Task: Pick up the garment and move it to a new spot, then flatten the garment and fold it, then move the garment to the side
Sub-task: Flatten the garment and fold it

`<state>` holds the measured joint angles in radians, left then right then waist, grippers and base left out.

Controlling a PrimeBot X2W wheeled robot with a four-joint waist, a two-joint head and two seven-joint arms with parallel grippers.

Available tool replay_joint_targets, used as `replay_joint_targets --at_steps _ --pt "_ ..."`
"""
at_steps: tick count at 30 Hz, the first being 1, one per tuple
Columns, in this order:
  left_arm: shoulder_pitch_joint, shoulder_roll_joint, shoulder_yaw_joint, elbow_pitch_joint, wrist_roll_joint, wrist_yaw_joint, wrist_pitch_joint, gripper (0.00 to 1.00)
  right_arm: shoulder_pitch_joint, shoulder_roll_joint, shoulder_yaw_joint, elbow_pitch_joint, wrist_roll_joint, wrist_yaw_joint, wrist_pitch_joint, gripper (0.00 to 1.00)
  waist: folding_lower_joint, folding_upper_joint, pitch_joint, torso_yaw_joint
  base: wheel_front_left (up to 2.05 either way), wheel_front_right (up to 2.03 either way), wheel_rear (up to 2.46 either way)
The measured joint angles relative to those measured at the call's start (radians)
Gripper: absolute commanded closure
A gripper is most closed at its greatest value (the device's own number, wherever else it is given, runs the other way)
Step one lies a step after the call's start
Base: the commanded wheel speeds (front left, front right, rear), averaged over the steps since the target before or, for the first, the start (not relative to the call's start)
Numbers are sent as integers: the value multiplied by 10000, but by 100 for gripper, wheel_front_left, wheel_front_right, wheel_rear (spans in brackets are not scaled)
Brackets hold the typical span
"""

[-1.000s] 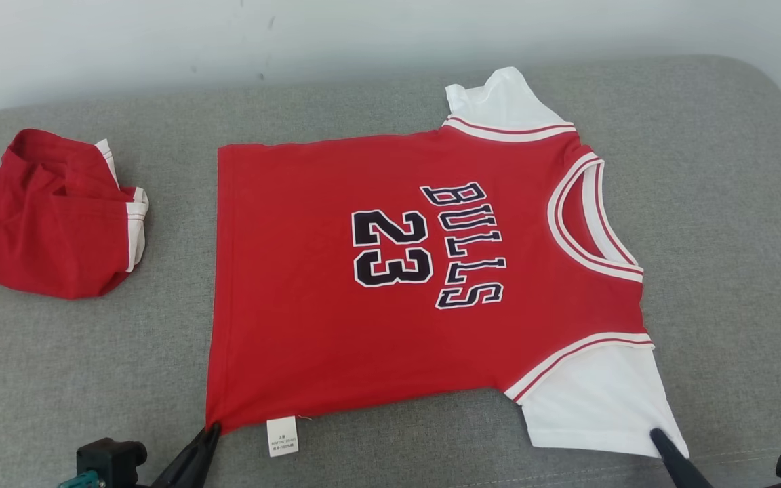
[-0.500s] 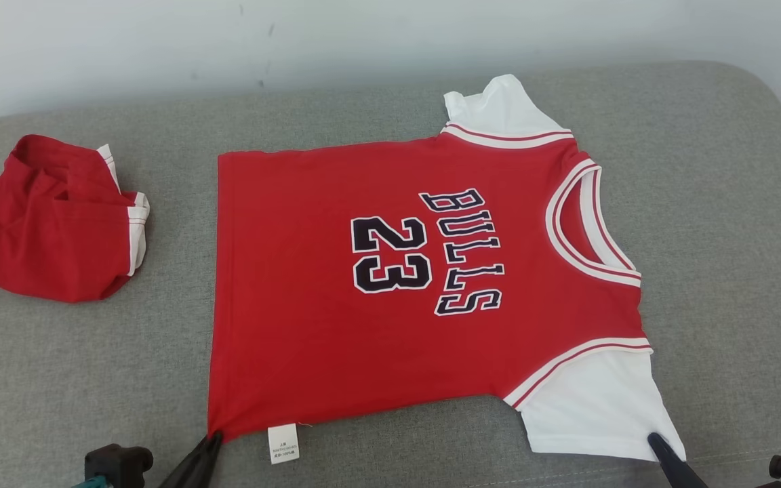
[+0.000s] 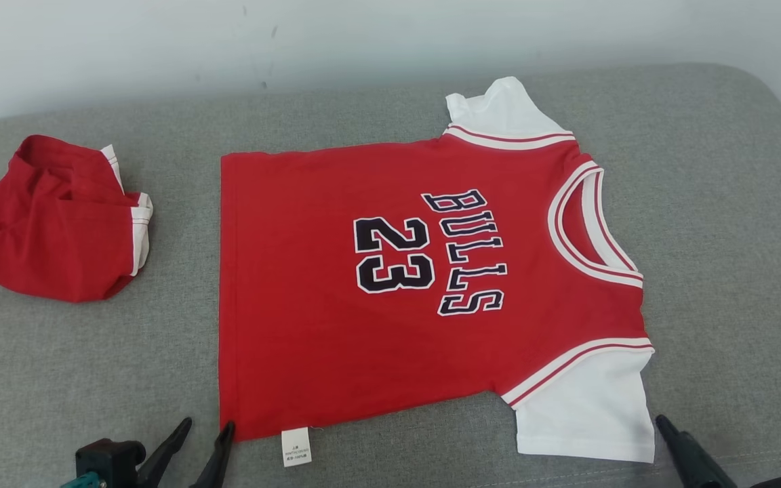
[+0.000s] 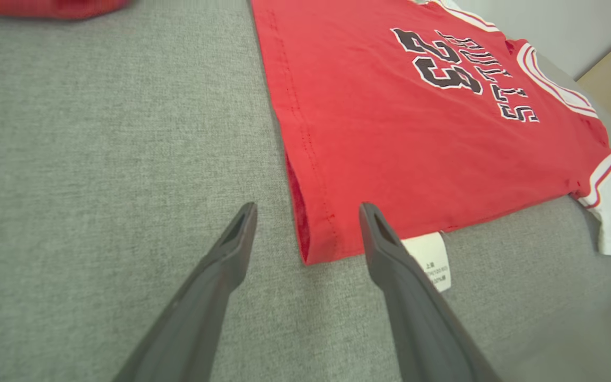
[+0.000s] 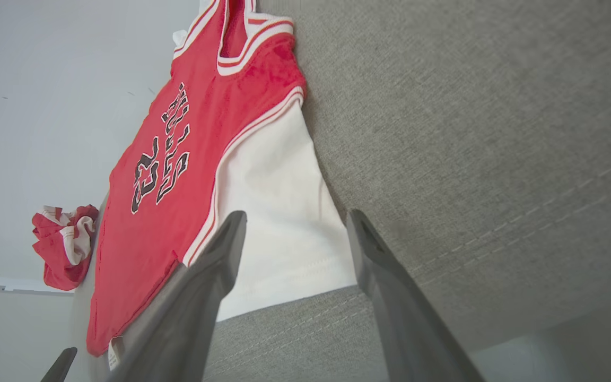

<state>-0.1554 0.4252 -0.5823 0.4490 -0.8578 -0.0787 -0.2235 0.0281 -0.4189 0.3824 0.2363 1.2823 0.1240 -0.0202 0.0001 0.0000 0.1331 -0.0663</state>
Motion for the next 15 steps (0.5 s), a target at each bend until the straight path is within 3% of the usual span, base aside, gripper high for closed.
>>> replay_joint_targets --at_steps 7,12,15 --pt "2 6 251 -527 138 209 -165 0 -52 -476 -261 -86 -439 0 -420 0 0 0 -65 -11 0 0 0" --pt "19 -44 711 -918 249 635 -234 0 -389 -539 -316 -430 -999 0 -922 0 0 0 -114 -43 0 0 0" --pt "234 -286 1116 -1124 251 1066 -261 0 -624 -249 -347 -665 -1473 -63 -1576 0 0 0 -148 -70 0 0 0"
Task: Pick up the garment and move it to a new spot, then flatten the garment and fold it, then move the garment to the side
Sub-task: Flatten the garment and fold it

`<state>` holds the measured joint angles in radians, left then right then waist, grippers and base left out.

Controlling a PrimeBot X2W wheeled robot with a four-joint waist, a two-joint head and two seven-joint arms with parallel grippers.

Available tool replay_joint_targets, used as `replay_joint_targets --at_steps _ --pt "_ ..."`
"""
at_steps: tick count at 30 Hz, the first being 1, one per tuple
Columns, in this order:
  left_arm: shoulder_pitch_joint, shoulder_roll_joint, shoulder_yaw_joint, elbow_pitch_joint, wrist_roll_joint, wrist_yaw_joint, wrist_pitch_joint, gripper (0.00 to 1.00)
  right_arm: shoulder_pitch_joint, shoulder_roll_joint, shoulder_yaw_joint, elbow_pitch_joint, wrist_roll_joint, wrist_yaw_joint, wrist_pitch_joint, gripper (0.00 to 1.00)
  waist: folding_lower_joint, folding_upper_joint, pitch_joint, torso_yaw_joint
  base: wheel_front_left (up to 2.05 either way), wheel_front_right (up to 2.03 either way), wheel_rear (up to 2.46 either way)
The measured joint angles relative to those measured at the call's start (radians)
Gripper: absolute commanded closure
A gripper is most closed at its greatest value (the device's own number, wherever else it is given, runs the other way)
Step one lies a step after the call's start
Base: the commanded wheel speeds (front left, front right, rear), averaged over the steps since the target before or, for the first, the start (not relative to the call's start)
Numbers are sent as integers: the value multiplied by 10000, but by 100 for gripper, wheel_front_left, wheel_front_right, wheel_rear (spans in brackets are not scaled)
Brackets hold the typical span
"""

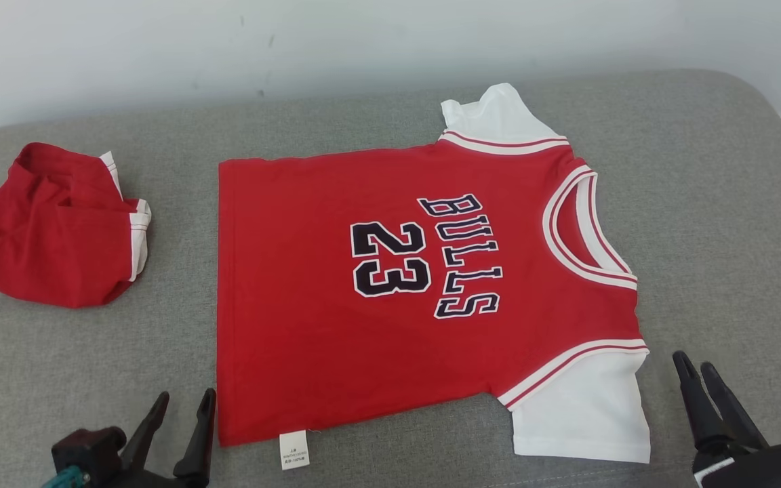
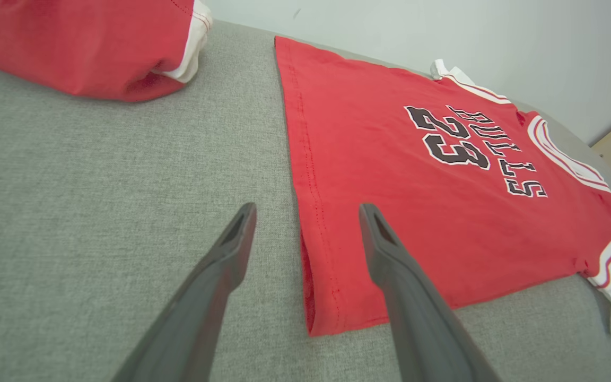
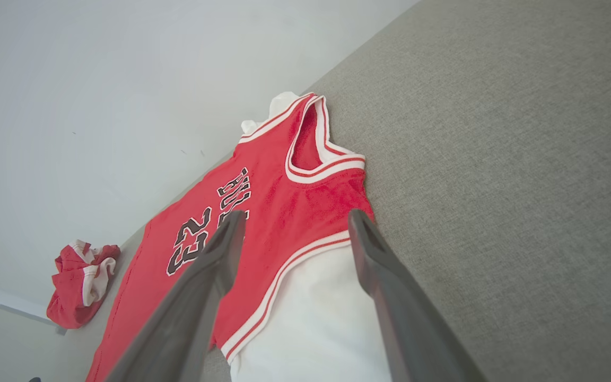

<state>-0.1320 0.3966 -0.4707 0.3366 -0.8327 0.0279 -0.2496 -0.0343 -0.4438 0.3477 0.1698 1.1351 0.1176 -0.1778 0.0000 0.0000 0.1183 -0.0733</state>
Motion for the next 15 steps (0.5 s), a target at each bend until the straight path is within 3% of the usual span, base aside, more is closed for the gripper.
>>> replay_joint_targets --at_steps 5,15 --pt "394 -320 326 -299 234 353 0 0 -225 353 -17 -247 -855 -359 -585 0 0 0 -34 -22 0 0 0" --pt "597 -594 723 -970 1070 612 0 0 -478 293 -182 -347 -3137 -1344 -717 0 0 1 -29 -48 0 0 0"
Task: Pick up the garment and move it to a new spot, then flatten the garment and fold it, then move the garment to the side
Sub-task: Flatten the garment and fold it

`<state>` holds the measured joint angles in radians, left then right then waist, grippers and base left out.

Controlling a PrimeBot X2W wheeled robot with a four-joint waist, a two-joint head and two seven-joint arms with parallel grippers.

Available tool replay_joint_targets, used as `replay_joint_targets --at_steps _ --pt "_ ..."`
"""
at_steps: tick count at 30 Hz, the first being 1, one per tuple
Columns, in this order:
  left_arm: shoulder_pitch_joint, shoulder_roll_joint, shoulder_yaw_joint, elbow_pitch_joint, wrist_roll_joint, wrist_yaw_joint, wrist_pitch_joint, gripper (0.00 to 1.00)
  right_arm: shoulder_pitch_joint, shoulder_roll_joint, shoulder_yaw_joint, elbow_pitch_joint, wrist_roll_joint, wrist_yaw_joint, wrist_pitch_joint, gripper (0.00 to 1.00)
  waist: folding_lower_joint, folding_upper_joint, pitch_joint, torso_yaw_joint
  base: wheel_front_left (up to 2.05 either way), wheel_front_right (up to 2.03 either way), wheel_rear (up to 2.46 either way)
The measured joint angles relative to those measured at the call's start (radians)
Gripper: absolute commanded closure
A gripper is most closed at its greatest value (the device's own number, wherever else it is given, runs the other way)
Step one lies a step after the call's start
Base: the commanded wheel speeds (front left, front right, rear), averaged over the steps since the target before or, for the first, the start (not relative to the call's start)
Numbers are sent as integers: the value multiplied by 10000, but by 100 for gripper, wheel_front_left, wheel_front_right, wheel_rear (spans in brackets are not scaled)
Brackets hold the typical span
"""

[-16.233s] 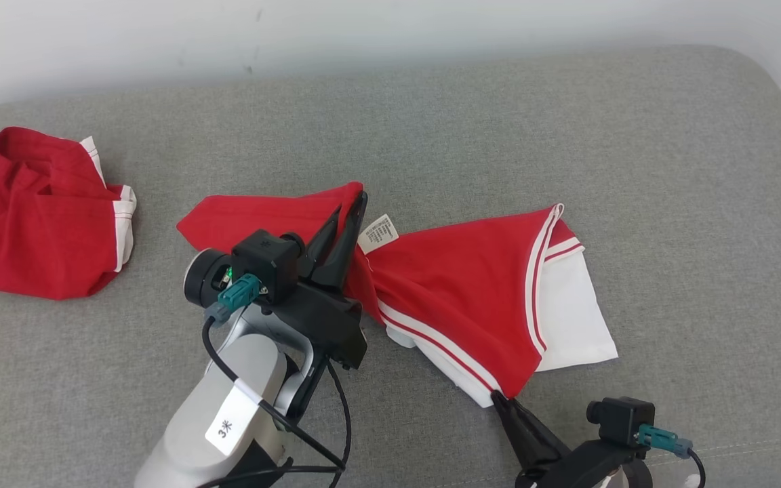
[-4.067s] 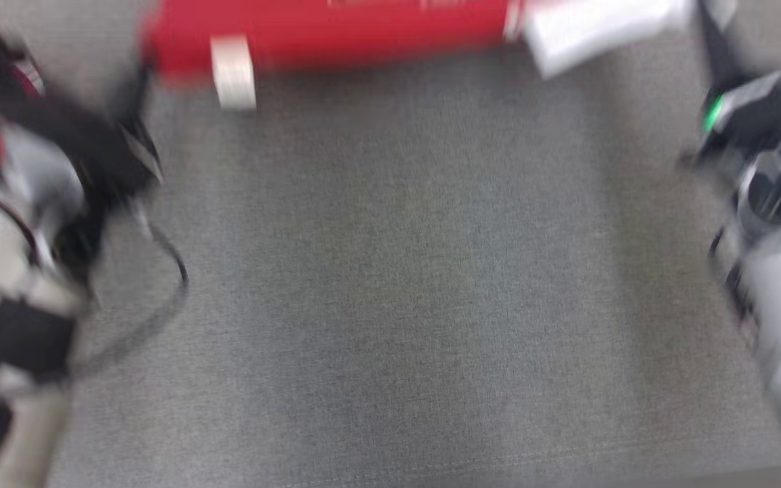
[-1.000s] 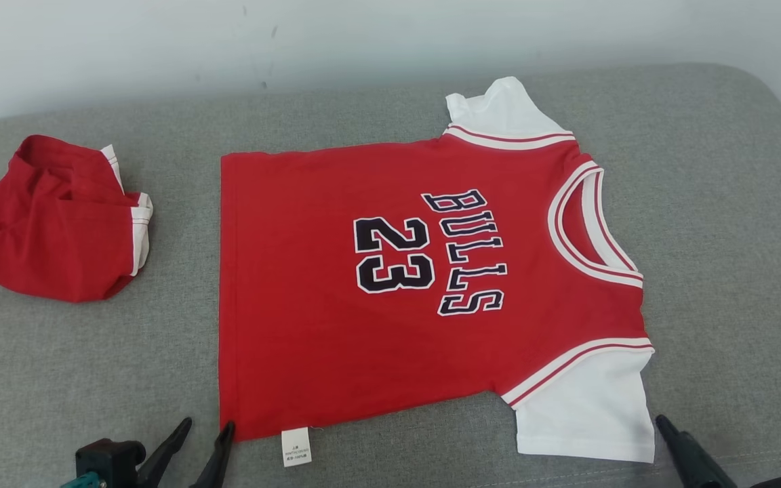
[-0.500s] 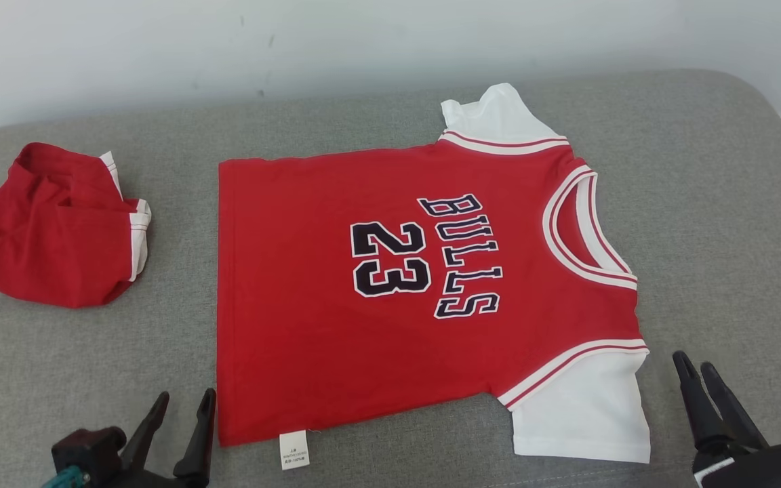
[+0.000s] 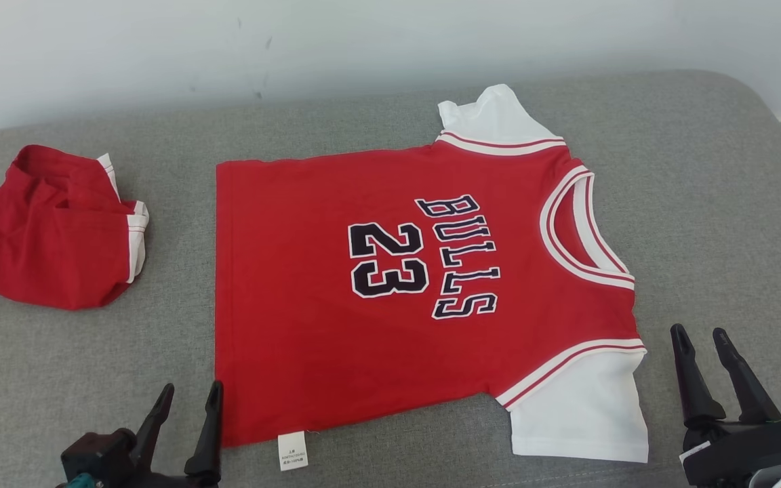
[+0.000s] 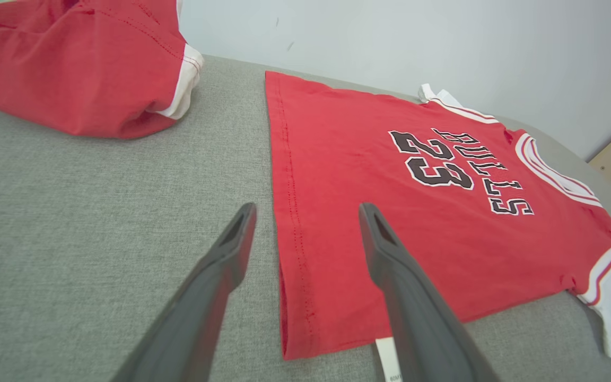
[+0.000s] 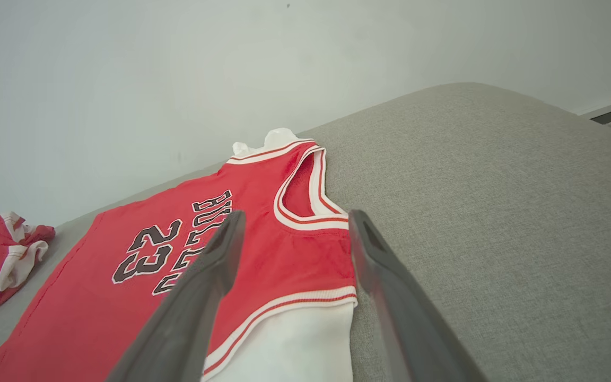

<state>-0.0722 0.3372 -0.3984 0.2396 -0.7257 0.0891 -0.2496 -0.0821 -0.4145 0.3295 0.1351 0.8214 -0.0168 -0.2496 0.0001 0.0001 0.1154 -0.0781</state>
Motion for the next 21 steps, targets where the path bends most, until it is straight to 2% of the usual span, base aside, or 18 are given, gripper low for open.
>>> replay_joint_targets --at_steps 7,21 --pt "392 -35 151 -146 414 79 -2 0 233 -36 -79 347 -637 -364 0 0 0 0 41 2 0 0 0" --pt "523 -198 2 86 558 -13 -2 0 744 6 186 1283 -1149 -263 0 0 0 0 120 24 0 0 0"
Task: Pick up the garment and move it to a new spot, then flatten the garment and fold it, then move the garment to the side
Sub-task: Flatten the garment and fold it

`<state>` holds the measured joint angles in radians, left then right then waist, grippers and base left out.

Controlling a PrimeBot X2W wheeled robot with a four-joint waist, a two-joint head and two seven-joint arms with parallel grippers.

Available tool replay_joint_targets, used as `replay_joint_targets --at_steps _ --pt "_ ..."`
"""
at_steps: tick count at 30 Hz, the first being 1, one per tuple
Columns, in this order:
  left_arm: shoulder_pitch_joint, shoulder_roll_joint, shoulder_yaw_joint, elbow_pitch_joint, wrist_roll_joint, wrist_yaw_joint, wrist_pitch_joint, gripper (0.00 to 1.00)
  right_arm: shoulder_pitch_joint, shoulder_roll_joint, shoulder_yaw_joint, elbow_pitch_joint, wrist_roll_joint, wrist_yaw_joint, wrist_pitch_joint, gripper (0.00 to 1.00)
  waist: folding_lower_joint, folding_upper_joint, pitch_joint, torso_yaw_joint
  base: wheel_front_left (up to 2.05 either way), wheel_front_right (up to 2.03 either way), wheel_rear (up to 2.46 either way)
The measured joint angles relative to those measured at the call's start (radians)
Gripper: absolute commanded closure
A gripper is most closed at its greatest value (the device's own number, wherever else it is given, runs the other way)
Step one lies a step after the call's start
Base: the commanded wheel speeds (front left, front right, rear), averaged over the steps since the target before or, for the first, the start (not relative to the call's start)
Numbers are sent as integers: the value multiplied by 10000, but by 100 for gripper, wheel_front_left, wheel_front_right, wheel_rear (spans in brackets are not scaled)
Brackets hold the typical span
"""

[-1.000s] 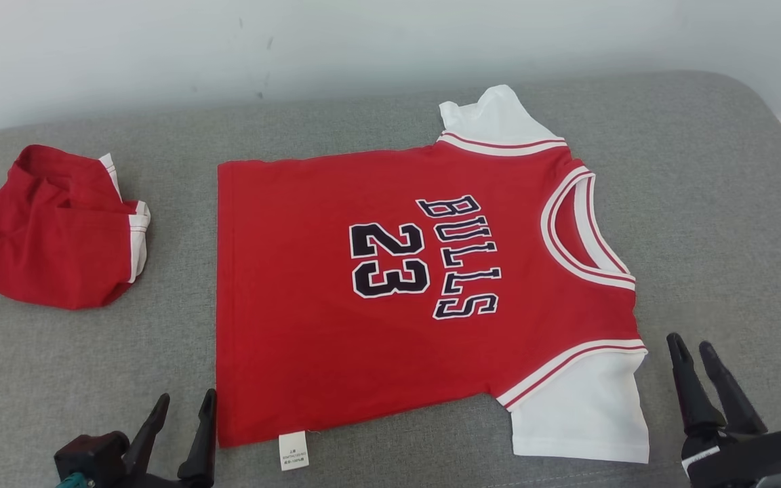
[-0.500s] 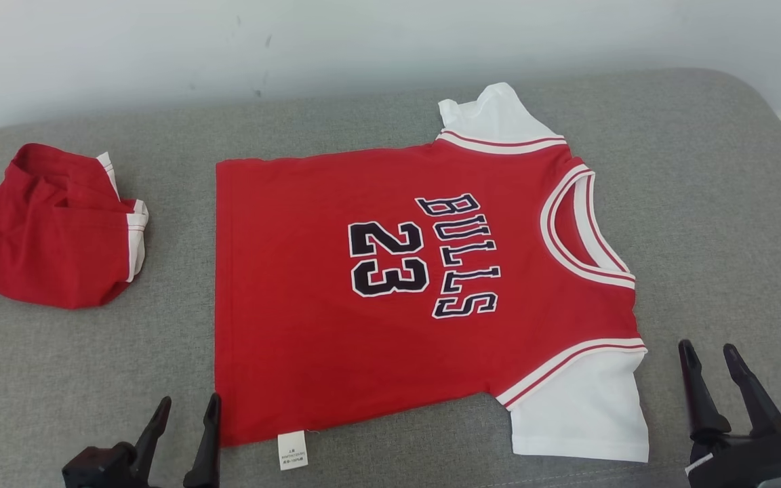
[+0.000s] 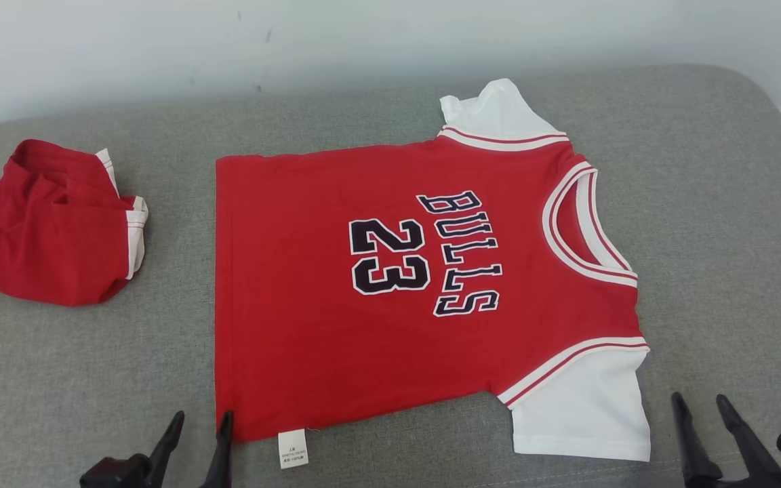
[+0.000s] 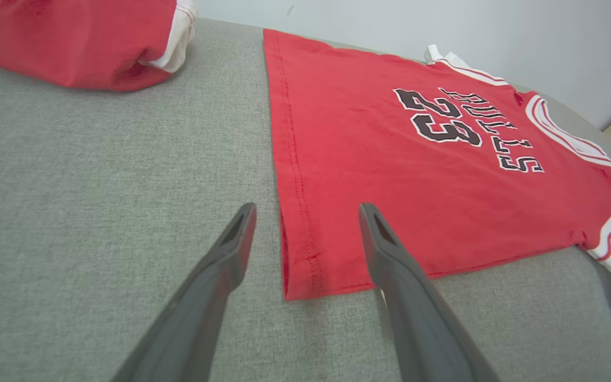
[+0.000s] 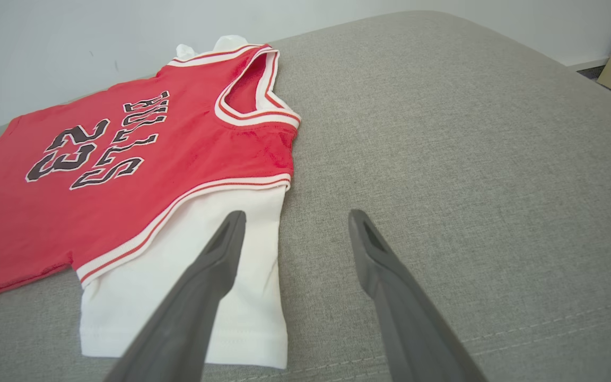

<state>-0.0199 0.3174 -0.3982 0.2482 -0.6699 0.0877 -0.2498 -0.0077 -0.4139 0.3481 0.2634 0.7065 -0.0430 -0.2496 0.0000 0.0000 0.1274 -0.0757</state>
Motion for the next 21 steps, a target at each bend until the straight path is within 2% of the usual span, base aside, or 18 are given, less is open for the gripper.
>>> replay_joint_targets --at_steps 21 --pt "-195 -127 -416 844 58 -184 192 0 -195 558 915 1492 -159 522 199 0 0 0 128 65 0 0 0"
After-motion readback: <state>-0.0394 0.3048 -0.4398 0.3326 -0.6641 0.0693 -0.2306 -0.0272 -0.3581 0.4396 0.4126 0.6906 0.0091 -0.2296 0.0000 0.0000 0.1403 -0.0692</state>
